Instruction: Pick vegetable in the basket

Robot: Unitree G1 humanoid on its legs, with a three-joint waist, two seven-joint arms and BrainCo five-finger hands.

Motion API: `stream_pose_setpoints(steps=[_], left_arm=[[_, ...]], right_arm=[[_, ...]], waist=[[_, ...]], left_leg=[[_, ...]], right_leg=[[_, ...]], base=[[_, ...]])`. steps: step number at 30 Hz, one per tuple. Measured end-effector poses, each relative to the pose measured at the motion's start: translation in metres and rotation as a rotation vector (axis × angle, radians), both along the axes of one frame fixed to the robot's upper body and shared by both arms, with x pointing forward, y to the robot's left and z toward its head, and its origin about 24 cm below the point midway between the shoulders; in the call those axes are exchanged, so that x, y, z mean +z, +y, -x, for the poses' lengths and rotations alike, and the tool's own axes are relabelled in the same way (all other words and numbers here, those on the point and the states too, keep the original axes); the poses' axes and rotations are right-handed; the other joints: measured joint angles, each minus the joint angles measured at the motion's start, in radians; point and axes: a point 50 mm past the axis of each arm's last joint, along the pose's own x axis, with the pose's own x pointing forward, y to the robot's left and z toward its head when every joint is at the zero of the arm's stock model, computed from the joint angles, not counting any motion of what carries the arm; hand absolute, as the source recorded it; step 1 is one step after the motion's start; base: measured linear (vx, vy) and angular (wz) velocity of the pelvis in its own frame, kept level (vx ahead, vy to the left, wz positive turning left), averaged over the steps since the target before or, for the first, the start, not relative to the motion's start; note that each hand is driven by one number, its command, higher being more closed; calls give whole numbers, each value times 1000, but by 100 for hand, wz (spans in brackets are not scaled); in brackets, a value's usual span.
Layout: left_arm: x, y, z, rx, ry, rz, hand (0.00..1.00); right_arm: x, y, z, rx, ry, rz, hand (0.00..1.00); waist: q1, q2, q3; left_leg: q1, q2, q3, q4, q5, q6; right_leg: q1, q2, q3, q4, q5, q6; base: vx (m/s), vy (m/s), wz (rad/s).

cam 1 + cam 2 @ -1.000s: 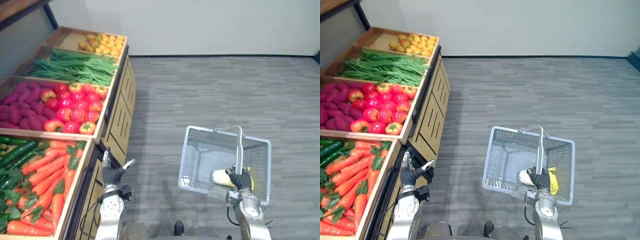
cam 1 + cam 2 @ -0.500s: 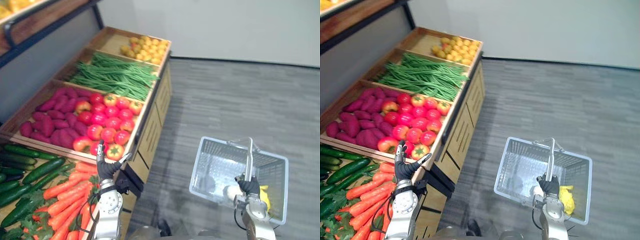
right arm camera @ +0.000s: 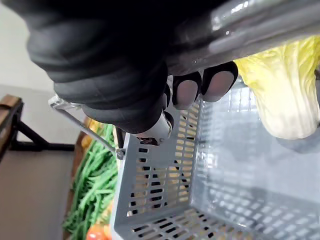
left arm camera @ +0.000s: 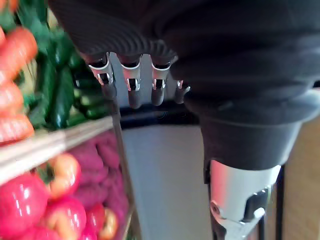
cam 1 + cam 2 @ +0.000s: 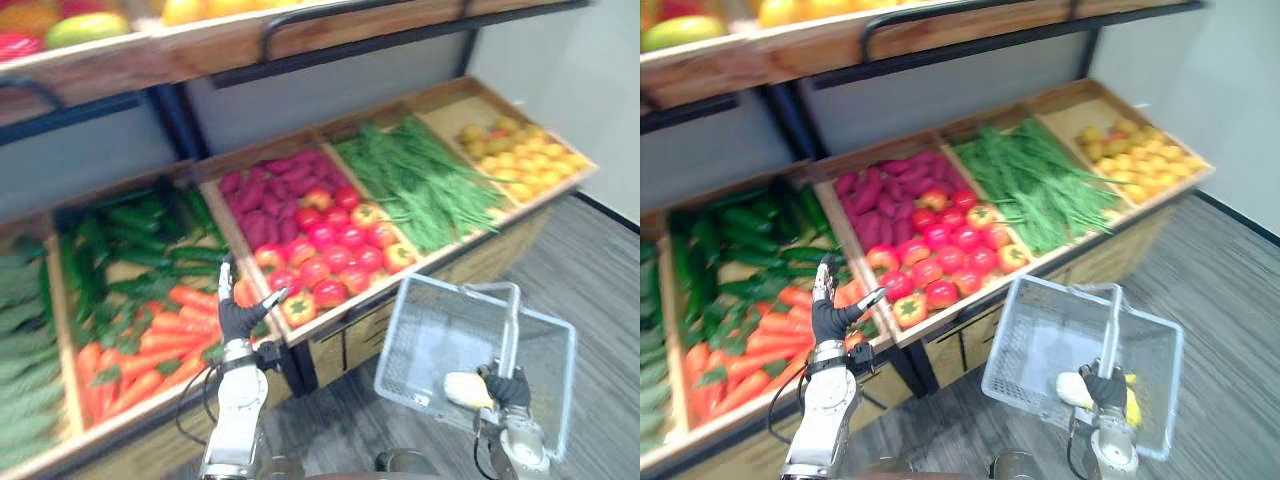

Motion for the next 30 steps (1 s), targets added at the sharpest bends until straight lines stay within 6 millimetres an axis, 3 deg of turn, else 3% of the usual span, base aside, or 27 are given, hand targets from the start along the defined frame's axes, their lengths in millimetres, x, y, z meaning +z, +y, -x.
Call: stream_pose_setpoints(steps=[3, 7, 10, 16, 21, 30], left_arm=[[0, 9, 0, -5, 14, -59, 0], [-1, 21, -4, 24, 39, -135, 0], [-11, 31, -5, 31, 103, -195, 0], [-23, 56, -21, 38, 210, -314, 0], [-29, 66, -32, 35, 271, -364, 0], [1, 64, -80, -29, 247, -665, 0]], right_arm=[[-2, -2, 6, -26, 11, -8, 100], [-4, -1, 6, -26, 15, -16, 100], [-11, 1, 5, -5, 33, -40, 100], [-24, 10, 6, 56, 80, -87, 100], [-28, 12, 5, 80, 88, -99, 100], [-14, 11, -24, 166, 5, -38, 100]], waist=[[-3, -5, -1], [-4, -5, -10], [-4, -13, -16], [-51, -32, -30], [-58, -33, -29], [-92, -44, 30]], left_leg=[[8, 6, 71, -40, 34, -39], [31, -5, 132, -143, 102, -51], [66, -11, 169, -204, 149, -55], [92, -38, 174, -305, 211, -54], [93, -41, 196, -335, 221, -54], [50, -39, 208, -392, 270, -52]], right_leg=[[18, -24, -8, -21, -18, 16], [18, -11, 55, -101, 24, 19], [22, -9, 82, -135, 55, 24], [17, -5, 104, -178, 90, 38], [-14, 2, 139, -177, 92, 38], [-91, 20, 167, -172, 107, 26]], base=[[-92, 62, 52], [-40, 52, 6], [19, 54, -31], [65, 29, -5], [33, 1, -15], [-22, -7, -5]])
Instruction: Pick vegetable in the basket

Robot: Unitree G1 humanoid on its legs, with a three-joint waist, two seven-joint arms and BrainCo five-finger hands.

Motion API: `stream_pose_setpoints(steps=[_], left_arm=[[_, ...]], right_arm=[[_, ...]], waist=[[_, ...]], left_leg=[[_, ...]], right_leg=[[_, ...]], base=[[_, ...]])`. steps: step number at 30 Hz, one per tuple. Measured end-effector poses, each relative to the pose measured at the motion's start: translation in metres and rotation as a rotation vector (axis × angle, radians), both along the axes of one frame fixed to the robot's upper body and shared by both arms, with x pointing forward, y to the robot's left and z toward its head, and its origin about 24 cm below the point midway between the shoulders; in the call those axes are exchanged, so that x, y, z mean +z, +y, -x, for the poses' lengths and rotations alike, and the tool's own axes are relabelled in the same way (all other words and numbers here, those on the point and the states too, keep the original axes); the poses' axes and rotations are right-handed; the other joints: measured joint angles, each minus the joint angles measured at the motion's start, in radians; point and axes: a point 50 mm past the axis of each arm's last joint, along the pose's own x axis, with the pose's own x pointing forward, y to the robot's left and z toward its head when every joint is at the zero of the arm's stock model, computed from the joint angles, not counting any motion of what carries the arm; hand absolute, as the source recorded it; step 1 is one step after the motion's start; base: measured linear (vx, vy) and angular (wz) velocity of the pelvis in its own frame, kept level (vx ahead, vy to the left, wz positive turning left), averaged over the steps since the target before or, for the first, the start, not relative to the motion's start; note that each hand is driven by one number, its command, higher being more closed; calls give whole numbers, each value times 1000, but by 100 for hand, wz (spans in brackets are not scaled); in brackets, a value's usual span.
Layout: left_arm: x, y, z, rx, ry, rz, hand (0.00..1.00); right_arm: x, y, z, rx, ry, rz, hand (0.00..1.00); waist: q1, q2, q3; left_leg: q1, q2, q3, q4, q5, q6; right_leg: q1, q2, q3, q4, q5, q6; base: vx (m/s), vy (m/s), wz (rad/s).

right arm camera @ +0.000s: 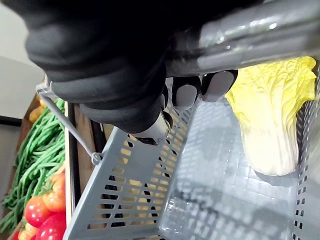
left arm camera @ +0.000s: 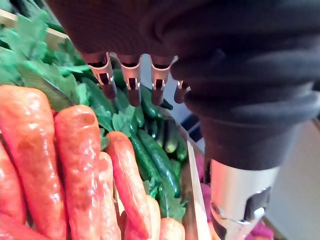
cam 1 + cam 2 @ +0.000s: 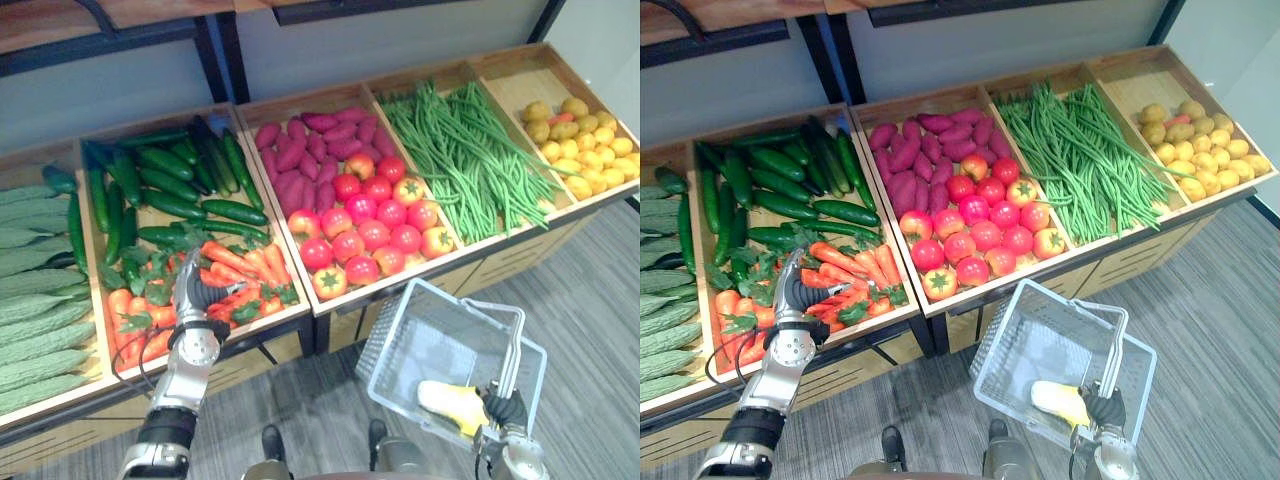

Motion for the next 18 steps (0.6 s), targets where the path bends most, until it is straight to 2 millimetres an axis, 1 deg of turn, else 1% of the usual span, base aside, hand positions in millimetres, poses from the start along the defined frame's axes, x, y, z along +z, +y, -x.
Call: stream_pose_setpoints(steps=[1, 4, 5, 7, 10, 12, 15, 18], left_arm=[[3, -1, -4, -5, 0, -25, 0], [12, 0, -16, -24, 5, -135, 0], [19, -6, -26, -49, 4, -218, 0], [24, -7, -32, -48, 8, -265, 0], [26, -7, -37, -55, 18, -311, 0], [26, -4, -38, -64, 54, -365, 0], [21, 1, -39, -59, 104, -390, 0], [22, 4, -41, -61, 129, -405, 0]], right_arm=[[2, 1, -4, 9, -13, 4, 100], [8, 2, -13, 31, -54, 19, 100], [11, 1, -16, 44, -66, 29, 100], [15, 1, -18, 47, -81, 35, 100], [16, 0, -18, 45, -87, 34, 100], [17, 2, -20, 57, -96, 34, 100], [21, 4, -22, 68, -113, 37, 100], [23, 5, -23, 73, -121, 39, 100]], waist=[[-2, -1, 3], [-18, -3, 41], [-20, -3, 60], [-21, -3, 75], [-20, -4, 80], [-20, -8, 92], [-19, -8, 110], [-19, -8, 129]], left_leg=[[-8, 0, 3, -1, 3, 0], [-10, 0, 18, -2, 5, 1], [-16, 1, 24, -2, 5, 1], [-19, 1, 31, 2, 5, 1], [-29, 0, 38, 3, 5, 1], [-29, 0, 45, 4, 5, 1], [-34, -1, 48, 3, 4, 1], [-42, 0, 48, 3, 5, 1]], right_leg=[[-12, 1, 4, 3, 1, 0], [-27, 3, 21, 11, 5, 2], [-41, 5, 26, 10, 8, 4], [-50, 7, 38, 9, 16, 2], [-59, 9, 53, 2, 25, 1], [-59, 10, 62, -7, 31, 1], [-61, 10, 69, -19, 38, 7], [-63, 11, 70, -29, 46, 10]], base=[[-7, -9, -8], [0, -8, -13], [53, -6, -16], [58, -3, -13], [27, 6, -8], [10, 4, -8], [-7, 2, -3], [0, 0, 0]])
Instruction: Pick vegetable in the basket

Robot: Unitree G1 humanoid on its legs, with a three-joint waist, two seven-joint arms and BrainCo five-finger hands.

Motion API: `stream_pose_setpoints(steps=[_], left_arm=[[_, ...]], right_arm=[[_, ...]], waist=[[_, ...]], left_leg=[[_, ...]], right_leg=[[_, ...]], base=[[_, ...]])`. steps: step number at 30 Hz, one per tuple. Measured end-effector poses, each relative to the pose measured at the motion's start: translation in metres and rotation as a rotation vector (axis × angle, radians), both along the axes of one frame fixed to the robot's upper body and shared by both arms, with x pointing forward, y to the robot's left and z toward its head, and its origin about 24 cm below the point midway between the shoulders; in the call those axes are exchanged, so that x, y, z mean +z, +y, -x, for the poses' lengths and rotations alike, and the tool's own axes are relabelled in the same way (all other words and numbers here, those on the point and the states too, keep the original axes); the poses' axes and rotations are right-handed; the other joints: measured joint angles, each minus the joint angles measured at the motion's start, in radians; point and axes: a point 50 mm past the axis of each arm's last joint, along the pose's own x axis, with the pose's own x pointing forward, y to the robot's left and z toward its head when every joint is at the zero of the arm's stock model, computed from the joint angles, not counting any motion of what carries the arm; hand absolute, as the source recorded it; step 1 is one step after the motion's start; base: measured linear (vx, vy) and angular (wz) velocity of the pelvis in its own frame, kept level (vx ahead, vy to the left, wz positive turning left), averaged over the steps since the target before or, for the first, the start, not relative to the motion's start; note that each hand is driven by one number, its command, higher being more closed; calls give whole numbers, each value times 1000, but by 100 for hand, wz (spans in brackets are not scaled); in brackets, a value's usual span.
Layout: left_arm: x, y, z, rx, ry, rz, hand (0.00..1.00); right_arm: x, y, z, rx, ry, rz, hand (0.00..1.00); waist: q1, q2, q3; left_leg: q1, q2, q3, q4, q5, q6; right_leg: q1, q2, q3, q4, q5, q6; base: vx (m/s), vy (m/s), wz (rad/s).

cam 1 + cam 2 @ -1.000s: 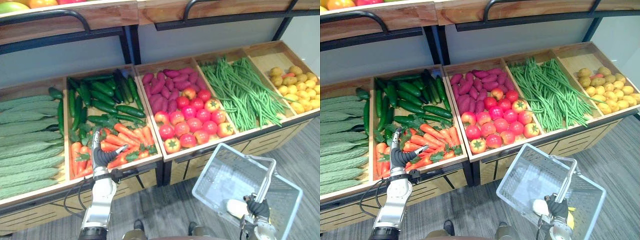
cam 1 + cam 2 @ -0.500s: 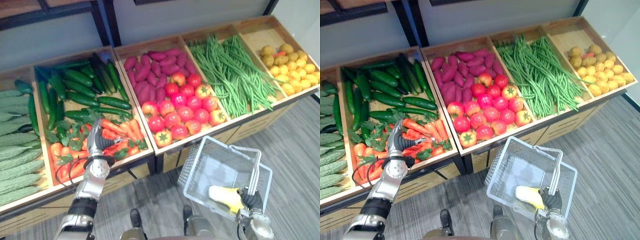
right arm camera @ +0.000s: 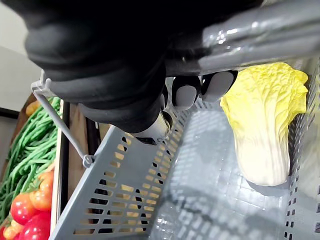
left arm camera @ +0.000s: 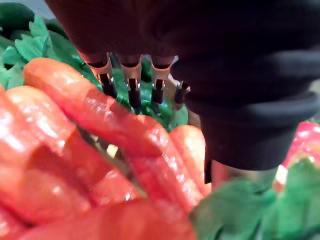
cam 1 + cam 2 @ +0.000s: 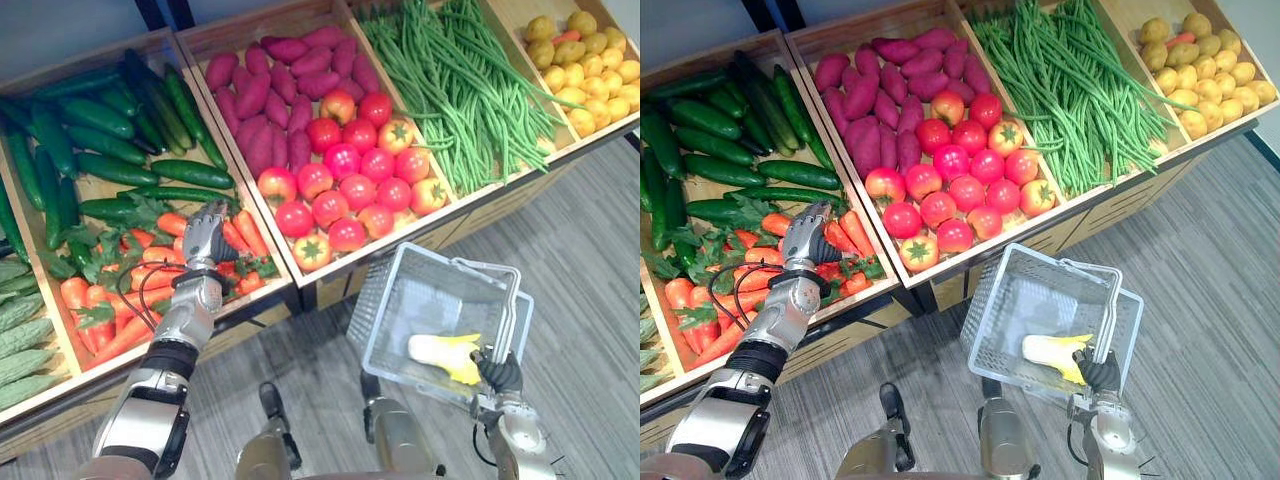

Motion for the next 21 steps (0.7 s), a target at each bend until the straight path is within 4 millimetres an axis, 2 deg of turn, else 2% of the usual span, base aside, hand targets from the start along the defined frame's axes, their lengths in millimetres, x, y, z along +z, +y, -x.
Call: stream_pose_setpoints(steps=[3, 6, 7, 11, 16, 21], left_arm=[[0, 3, 0, 6, 9, -1, 0], [0, 4, 0, 9, 8, 0, 0], [-2, 6, 1, 17, 12, 4, 100], [-3, 9, 3, 39, -4, 24, 100], [11, 13, -2, 49, -59, 46, 100], [13, 17, -1, 61, -71, 82, 100]], right_arm=[[-3, 9, -1, 42, 19, -12, 100], [-3, 9, -2, 41, 15, -11, 100], [-2, 10, -4, 41, 8, -11, 100], [0, 10, -7, 42, -1, -10, 100], [-2, 11, -12, 46, 2, -16, 100], [-4, 11, -16, 46, 11, -21, 100]], waist=[[6, 1, 18], [6, 1, 18], [6, 0, 18], [6, 0, 20], [6, 1, 43], [6, -5, 54]], left_leg=[[-2, 0, 0, 0, 0, 0], [-3, 0, -1, 0, 0, 0], [-3, -1, -1, 0, 0, 0], [-2, -1, -2, 0, 0, 0], [-1, -2, -8, 0, 5, 7], [-2, -4, -13, 0, 5, 8]], right_leg=[[0, 0, 1, -6, 1, 1], [0, 0, 1, -8, 1, 1], [0, 0, 1, -8, 1, 1], [0, 0, 1, -7, 1, 1], [2, 0, 1, -5, 2, 3], [2, 0, 1, -4, 2, 3]], base=[[43, -11, -1], [35, -9, 0], [0, 0, 0], [0, 0, 0], [1, -2, 1], [4, -3, 1]])
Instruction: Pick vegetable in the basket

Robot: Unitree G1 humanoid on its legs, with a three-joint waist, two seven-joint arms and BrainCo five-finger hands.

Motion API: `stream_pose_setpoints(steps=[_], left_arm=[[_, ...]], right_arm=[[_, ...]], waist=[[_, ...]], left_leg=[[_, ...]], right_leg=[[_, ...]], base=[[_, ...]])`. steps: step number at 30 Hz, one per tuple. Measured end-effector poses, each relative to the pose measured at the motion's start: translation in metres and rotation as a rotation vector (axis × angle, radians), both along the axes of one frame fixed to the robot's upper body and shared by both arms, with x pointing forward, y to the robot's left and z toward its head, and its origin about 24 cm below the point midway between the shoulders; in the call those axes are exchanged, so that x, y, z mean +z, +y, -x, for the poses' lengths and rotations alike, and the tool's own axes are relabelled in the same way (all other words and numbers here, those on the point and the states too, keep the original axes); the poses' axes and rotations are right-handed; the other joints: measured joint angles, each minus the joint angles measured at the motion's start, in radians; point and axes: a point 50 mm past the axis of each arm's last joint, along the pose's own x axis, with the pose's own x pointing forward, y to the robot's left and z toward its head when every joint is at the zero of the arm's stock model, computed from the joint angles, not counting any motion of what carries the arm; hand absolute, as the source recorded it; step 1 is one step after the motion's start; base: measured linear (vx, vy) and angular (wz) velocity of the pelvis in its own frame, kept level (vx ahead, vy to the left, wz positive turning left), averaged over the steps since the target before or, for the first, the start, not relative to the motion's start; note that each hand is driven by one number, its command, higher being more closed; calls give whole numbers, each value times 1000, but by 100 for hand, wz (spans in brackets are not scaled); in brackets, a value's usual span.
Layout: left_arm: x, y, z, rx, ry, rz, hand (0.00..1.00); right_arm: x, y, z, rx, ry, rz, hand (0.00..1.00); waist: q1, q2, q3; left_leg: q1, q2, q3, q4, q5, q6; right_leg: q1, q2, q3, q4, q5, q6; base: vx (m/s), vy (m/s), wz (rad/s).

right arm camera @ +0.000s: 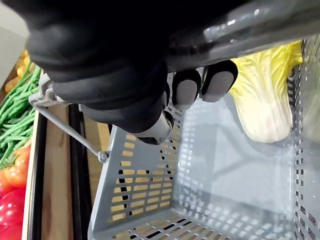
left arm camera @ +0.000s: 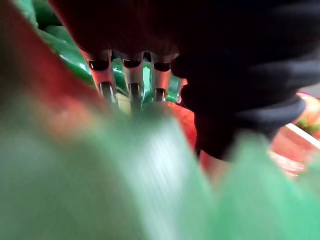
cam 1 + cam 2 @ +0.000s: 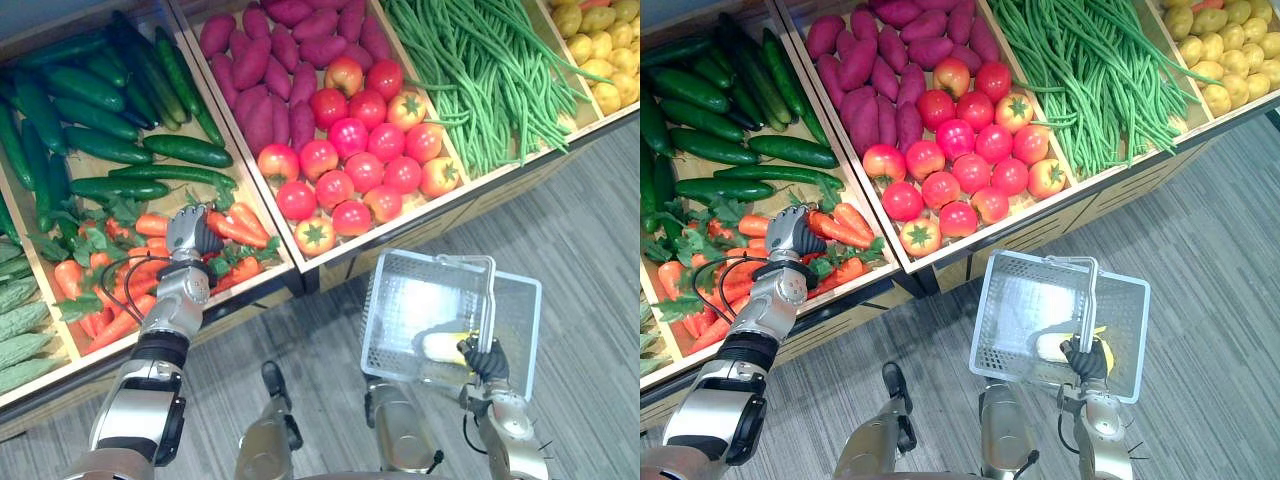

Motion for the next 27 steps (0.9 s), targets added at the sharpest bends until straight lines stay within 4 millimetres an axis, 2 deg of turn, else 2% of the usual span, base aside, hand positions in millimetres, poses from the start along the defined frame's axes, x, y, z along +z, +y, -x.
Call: stream_pose_setpoints(steps=[6, 13, 19, 24, 27], left_arm=[[2, 3, 0, 8, -1, 2, 100], [6, 6, 2, 7, -16, -21, 100], [16, 11, 5, 52, -82, -43, 100], [49, 16, 14, 110, -278, -30, 100], [63, 8, 24, 93, -394, 4, 100]], right_arm=[[5, 0, -7, -2, -24, 1, 100], [7, -4, -8, -18, -37, 2, 100], [7, -5, -8, -25, -41, 0, 100], [6, -1, -8, -27, -44, -18, 100], [5, 2, -8, -27, -43, -28, 100]], waist=[[-4, -11, 24], [-7, -11, 28], [-6, -17, 42], [-7, -17, 42], [-7, -17, 42]], left_leg=[[-2, -2, -9, 0, 0, 0], [-2, -3, -10, 0, 0, 0], [-1, -3, -8, 0, 0, 0], [2, -4, -4, 0, 0, 0], [11, -5, -4, 0, 0, 0]], right_leg=[[0, 0, 0, 1, 0, 1], [0, 0, 5, 0, 0, 1], [-1, 0, 8, -2, 0, 1], [0, 2, 14, -4, 0, 1], [9, 2, 19, -7, 0, 1]], base=[[5, -2, 0], [15, -3, 1], [0, 0, 0], [0, 0, -2], [0, 0, -1]])
